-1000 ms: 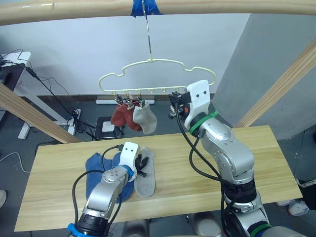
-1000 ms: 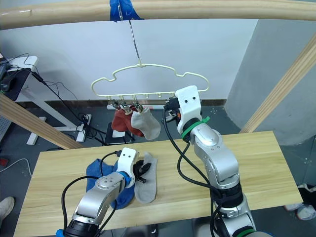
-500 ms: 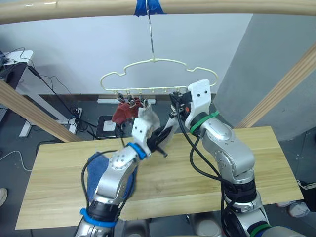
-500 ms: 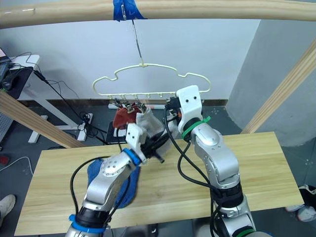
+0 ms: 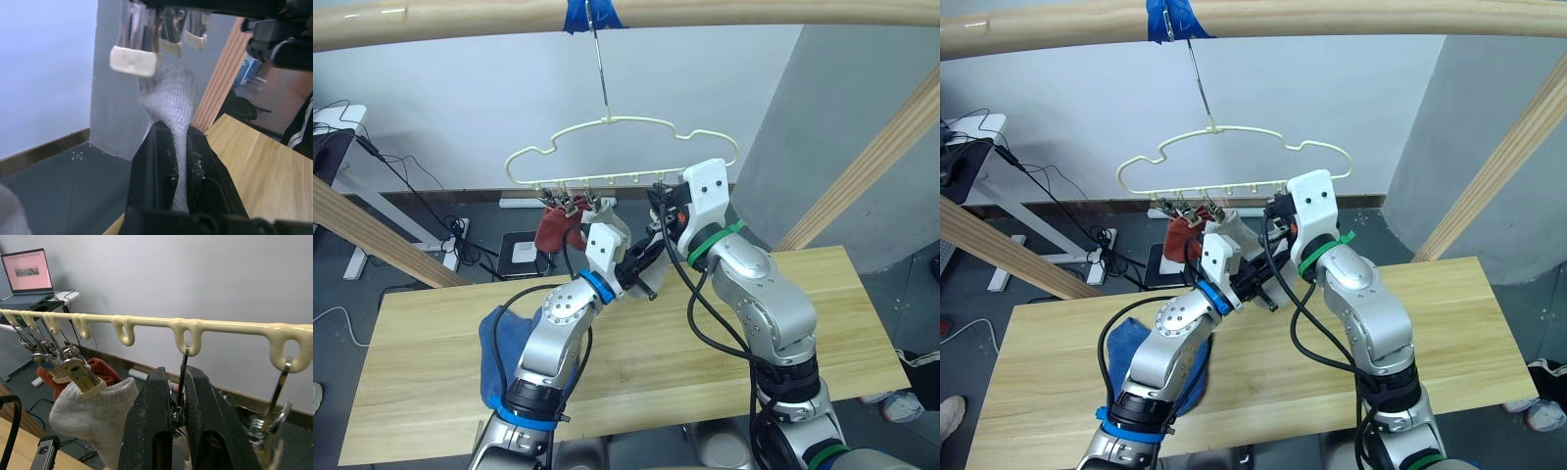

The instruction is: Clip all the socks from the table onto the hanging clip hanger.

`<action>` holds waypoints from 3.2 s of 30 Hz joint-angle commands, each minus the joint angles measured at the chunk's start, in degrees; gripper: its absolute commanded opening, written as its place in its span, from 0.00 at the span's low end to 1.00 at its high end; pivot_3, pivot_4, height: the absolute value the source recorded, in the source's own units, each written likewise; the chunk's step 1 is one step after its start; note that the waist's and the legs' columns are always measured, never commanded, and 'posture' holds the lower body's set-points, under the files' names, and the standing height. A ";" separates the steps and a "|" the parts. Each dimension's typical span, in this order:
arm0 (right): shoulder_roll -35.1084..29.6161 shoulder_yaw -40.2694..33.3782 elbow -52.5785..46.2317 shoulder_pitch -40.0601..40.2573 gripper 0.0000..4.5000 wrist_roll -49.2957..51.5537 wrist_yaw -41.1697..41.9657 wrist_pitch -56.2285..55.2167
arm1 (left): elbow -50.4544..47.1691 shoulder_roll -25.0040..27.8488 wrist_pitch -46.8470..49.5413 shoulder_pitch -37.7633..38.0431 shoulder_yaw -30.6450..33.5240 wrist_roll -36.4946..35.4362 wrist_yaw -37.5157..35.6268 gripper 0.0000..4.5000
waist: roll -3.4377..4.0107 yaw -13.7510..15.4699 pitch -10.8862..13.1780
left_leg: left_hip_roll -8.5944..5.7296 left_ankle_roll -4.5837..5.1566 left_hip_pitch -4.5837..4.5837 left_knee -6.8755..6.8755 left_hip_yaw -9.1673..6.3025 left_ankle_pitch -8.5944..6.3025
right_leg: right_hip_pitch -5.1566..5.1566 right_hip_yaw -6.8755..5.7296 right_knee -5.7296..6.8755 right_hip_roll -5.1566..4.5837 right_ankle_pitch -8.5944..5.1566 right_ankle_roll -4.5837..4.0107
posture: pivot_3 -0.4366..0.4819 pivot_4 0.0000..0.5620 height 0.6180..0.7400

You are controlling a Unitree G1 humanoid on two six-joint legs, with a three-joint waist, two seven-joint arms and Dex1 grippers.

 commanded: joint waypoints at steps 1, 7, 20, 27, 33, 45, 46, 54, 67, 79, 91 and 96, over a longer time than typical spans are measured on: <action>-0.38 0.05 -2.99 -0.82 0.01 -0.10 0.01 -1.47 | -1.70 0.26 -1.61 0.30 0.49 -0.16 0.04 0.00 | 0.00 0.00 0.00 | 0.00 0.00 0.00 0.00 0.00 0.00 | 0.00 0.00 0.00 0.00 0.00 0.00 | 0.21 0.51 1.00; -1.20 0.50 -2.83 -0.77 0.01 -0.58 0.16 -2.41 | -2.14 0.63 -1.95 1.26 1.14 -0.30 0.43 0.00 | 0.00 0.00 0.00 | 0.00 0.00 0.00 0.00 -0.01 0.00 | 0.00 -0.01 0.00 0.00 0.00 0.00 | 0.22 0.51 1.00; -1.07 0.75 -2.60 -0.42 0.01 0.08 0.36 -1.79 | -2.38 -1.27 -1.80 0.22 0.77 -0.42 1.66 0.00 | 0.00 0.01 0.00 | 0.00 0.00 0.00 0.00 0.00 0.00 | 0.00 -0.01 0.00 0.00 0.00 0.00 | 0.22 0.51 1.00; -1.25 0.99 -2.73 -0.07 0.01 -0.27 0.16 -1.85 | -1.93 -2.05 -1.54 -1.05 1.25 -0.61 1.91 0.00 | 0.00 0.01 0.00 | -0.01 0.00 0.00 0.00 0.01 0.00 | 0.00 -0.01 0.00 0.01 0.00 0.00 | 0.22 0.51 1.00; -0.74 0.25 -3.64 0.31 0.30 0.43 -0.06 -1.74 | -1.88 -1.87 -1.55 -0.81 1.19 -0.55 1.87 0.00 | 0.00 0.00 0.00 | -0.01 0.00 0.00 0.00 0.01 0.00 | 0.00 0.00 0.00 0.01 0.00 0.00 | 0.22 0.51 1.00; -11.75 -2.71 -16.45 4.31 0.61 9.95 10.60 6.14 | -0.04 0.59 -2.74 -1.53 0.83 0.39 -0.69 0.19 | -0.01 -0.01 0.00 | -0.02 0.00 -0.01 0.00 0.01 0.00 | 0.02 -0.01 -0.04 0.00 -0.01 0.01 | 0.20 0.50 1.00; -13.10 -3.24 -17.45 4.71 0.61 11.03 11.56 6.84 | 0.07 0.87 -2.79 -1.73 0.82 0.23 -1.07 0.26 | -0.01 0.00 0.00 | -0.04 0.00 -0.01 0.01 0.01 0.00 | 0.02 -0.02 -0.04 0.01 -0.01 0.01 | 0.20 0.50 1.00; -22.20 -5.64 -22.38 8.18 0.61 14.75 16.14 6.15 | -2.11 4.81 -2.37 -0.55 0.96 -0.83 -4.68 0.77 | -0.03 -0.14 0.01 | -0.09 0.00 -0.01 0.00 0.03 0.00 | 0.03 -0.06 -0.04 0.06 -0.01 0.02 | 0.19 0.50 1.00; -24.34 -6.36 -21.82 14.37 0.61 7.95 9.00 1.06 | -18.06 24.51 10.52 5.26 9.01 -16.65 -21.12 0.77 | -0.37 -0.08 0.26 | 0.02 -0.01 0.02 -0.01 0.06 0.00 | 0.02 -0.02 -0.03 0.06 -0.03 0.04 | 0.20 0.50 1.00; -21.09 -3.58 -20.39 14.79 0.48 4.97 5.29 0.61 | -22.30 30.14 16.47 3.98 13.08 -22.53 -22.03 0.78 | -0.50 0.22 0.40 | 0.07 -0.01 0.00 -0.02 0.01 0.00 | 0.01 0.01 -0.06 0.02 -0.03 0.04 | 0.22 0.51 1.00; -15.49 -1.02 -14.70 9.31 0.48 2.27 1.41 2.07 | -21.06 29.98 16.27 0.62 11.77 -21.62 -21.95 0.78 | -0.49 0.17 0.40 | 0.06 -0.01 0.01 -0.01 0.01 0.00 | -0.01 0.01 -0.02 0.03 -0.02 0.03 | 0.23 0.51 1.00; -13.92 -0.67 -11.59 7.07 0.48 1.12 0.95 1.37 | -20.56 29.90 15.86 0.23 11.52 -21.21 -22.31 0.78 | -0.49 0.19 0.41 | 0.06 -0.01 0.01 -0.01 -0.01 0.00 | -0.02 0.02 -0.03 0.01 -0.02 0.03 | 0.23 0.51 1.00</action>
